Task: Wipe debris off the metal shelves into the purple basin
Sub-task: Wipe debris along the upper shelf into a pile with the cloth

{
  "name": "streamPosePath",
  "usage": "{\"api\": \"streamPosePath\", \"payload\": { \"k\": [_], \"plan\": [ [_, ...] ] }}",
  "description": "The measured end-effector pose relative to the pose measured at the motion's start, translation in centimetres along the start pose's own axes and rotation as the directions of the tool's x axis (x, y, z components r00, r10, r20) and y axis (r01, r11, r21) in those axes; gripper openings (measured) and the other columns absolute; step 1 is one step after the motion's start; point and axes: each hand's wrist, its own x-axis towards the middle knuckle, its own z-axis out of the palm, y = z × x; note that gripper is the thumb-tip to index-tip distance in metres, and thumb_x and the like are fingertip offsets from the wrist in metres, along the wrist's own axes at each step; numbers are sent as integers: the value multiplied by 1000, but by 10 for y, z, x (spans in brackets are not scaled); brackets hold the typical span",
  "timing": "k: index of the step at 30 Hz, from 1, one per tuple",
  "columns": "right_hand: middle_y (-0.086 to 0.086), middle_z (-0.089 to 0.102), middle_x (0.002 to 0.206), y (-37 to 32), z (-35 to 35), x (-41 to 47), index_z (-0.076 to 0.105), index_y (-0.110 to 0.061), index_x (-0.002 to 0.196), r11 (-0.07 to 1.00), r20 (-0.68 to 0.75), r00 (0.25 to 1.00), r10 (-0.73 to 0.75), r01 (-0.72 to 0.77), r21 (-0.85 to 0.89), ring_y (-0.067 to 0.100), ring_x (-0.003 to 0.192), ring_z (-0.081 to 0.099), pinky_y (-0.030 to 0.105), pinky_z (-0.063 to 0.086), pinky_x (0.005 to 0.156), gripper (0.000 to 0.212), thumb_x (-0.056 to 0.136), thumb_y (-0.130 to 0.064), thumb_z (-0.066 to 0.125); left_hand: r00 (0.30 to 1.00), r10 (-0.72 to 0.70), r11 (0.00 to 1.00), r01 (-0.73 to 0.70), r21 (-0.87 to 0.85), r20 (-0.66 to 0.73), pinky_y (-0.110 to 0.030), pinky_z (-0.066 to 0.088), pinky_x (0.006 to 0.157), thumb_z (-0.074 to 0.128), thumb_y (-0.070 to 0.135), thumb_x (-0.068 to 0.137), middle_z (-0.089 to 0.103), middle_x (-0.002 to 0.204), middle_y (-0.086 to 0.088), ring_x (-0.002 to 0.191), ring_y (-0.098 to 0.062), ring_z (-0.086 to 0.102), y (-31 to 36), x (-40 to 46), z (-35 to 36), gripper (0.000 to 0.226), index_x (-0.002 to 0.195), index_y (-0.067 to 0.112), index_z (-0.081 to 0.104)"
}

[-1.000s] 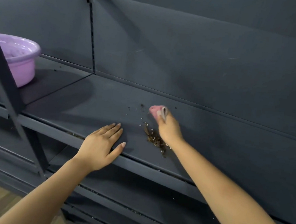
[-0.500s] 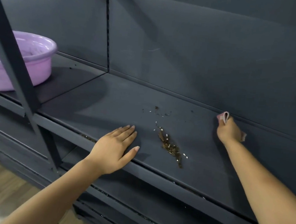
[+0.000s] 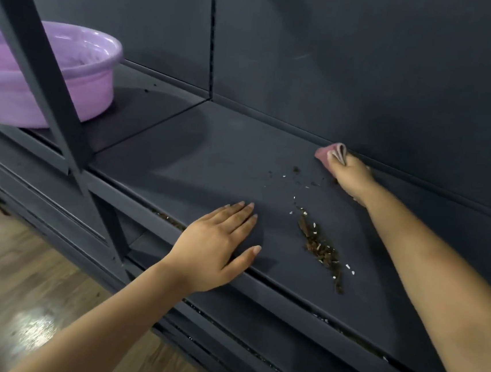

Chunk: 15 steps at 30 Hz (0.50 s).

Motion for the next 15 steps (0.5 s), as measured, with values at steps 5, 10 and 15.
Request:
{"api": "streamPosePath", "payload": {
  "k": [5, 10, 15],
  "plan": [
    [7, 67, 115, 1, 35, 31, 67, -23, 112, 980, 156, 984, -81, 51, 191, 26, 115, 57, 37, 41, 103, 68, 75, -77, 47, 1000, -5, 1000, 5, -7, 6, -42, 31, 107, 10, 48, 102, 57, 133, -14, 126, -27, 52, 0, 0, 0, 72, 127, 3, 60],
    [12, 70, 104, -30, 42, -8, 69, -8, 99, 947, 219, 970, -105, 30, 321, 27, 102, 63, 40, 44, 95, 56, 69, -54, 58, 1000, 1, 1000, -1, -15, 2, -42, 32, 106, 9, 48, 102, 58, 132, -14, 124, -27, 54, 0, 0, 0, 73, 125, 2, 61],
    [28, 61, 89, -27, 42, -26, 61, 9, 91, 939, 309, 942, -128, 15, 344, 38, 80, 61, 47, 44, 72, 70, 60, -54, 66, 1000, 3, 1000, -3, 18, 13, -42, 34, 104, 8, 47, 102, 60, 129, -13, 122, -26, 56, 0, 1, -1, 74, 123, 3, 63]
  ]
}}
